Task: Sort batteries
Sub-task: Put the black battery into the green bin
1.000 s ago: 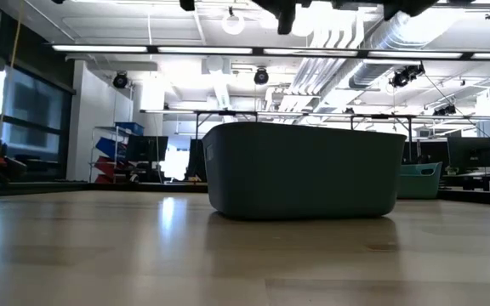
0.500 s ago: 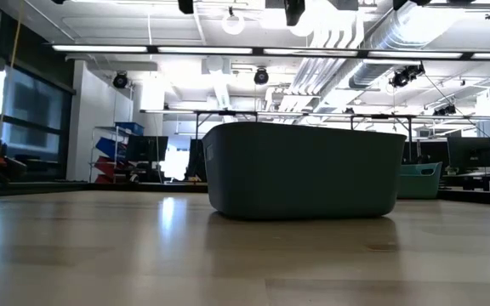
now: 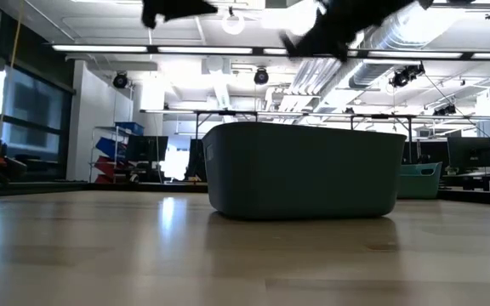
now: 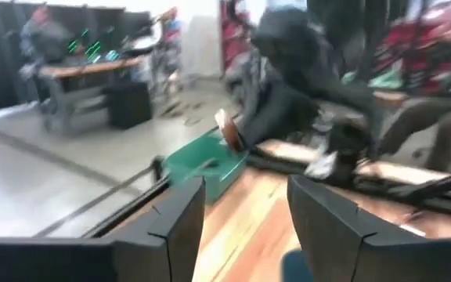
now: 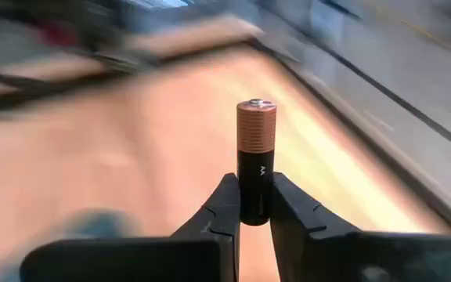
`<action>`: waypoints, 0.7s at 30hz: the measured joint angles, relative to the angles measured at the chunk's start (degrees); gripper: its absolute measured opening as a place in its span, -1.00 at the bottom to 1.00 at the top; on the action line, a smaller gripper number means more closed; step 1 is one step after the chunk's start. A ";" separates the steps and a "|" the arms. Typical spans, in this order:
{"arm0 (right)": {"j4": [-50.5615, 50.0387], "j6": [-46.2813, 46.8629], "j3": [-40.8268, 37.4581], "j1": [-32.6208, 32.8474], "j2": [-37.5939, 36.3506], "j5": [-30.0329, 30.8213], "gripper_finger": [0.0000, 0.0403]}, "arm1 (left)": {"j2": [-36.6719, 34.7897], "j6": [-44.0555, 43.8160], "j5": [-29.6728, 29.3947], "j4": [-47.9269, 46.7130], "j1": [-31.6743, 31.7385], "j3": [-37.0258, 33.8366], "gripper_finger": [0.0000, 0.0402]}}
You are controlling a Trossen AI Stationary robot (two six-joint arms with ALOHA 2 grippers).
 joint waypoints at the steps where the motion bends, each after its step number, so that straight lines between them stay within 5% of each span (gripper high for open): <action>1: -5.81 0.99 0.83 -3.66 -1.18 1.65 -0.87 | -0.27 -1.42 -1.17 -1.78 -0.15 -0.01 -0.12; 5: -26.64 4.47 5.61 -22.60 -1.85 1.99 -0.86 | -0.05 -5.88 -1.04 -6.18 -0.29 0.00 -0.12; 11: -37.75 3.15 8.05 -47.70 7.39 -12.26 -0.83 | 1.61 -7.68 0.13 -8.53 -0.27 0.00 -0.12; 21: -39.55 2.10 8.05 -53.94 23.35 -13.50 -0.87 | 1.62 -7.25 0.37 -8.73 -0.97 0.00 -0.12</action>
